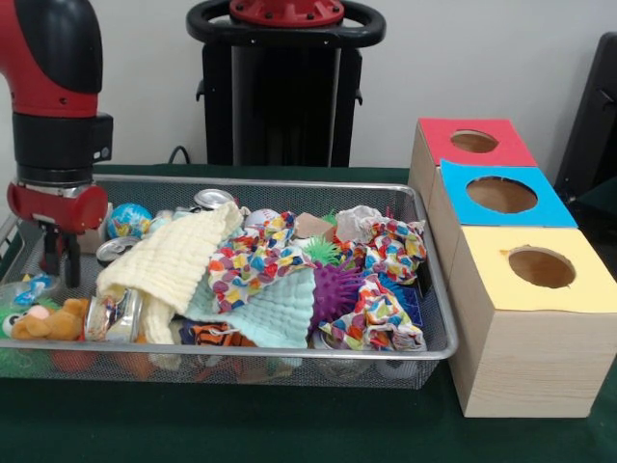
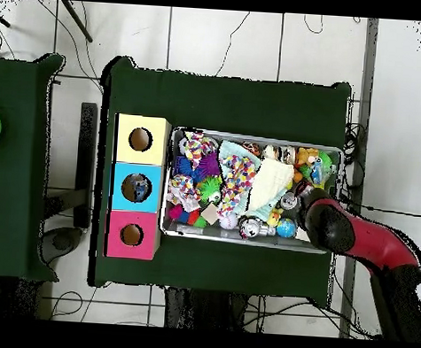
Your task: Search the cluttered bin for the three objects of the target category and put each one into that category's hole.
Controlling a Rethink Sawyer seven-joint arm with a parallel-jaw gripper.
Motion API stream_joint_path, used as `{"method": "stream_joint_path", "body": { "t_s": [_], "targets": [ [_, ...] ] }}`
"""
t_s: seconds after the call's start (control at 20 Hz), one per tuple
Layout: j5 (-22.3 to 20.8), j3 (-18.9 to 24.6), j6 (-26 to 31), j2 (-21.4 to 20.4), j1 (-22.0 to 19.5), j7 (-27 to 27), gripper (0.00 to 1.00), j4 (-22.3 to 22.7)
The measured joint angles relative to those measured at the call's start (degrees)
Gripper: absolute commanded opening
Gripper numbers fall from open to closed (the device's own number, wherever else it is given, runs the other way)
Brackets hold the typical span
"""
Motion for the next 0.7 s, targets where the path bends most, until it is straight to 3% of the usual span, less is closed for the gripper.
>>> {"method": "stream_joint_path", "body": {
  "t_s": [0.4,0.7],
  "targets": [
    [0.51,-1.75,0.0,-0.5,2.65,0.0,1.0,0.03],
    [3.64,-7.67,0.6,-2.12,9.62,0.0,1.0,0.08]
  ]
}}
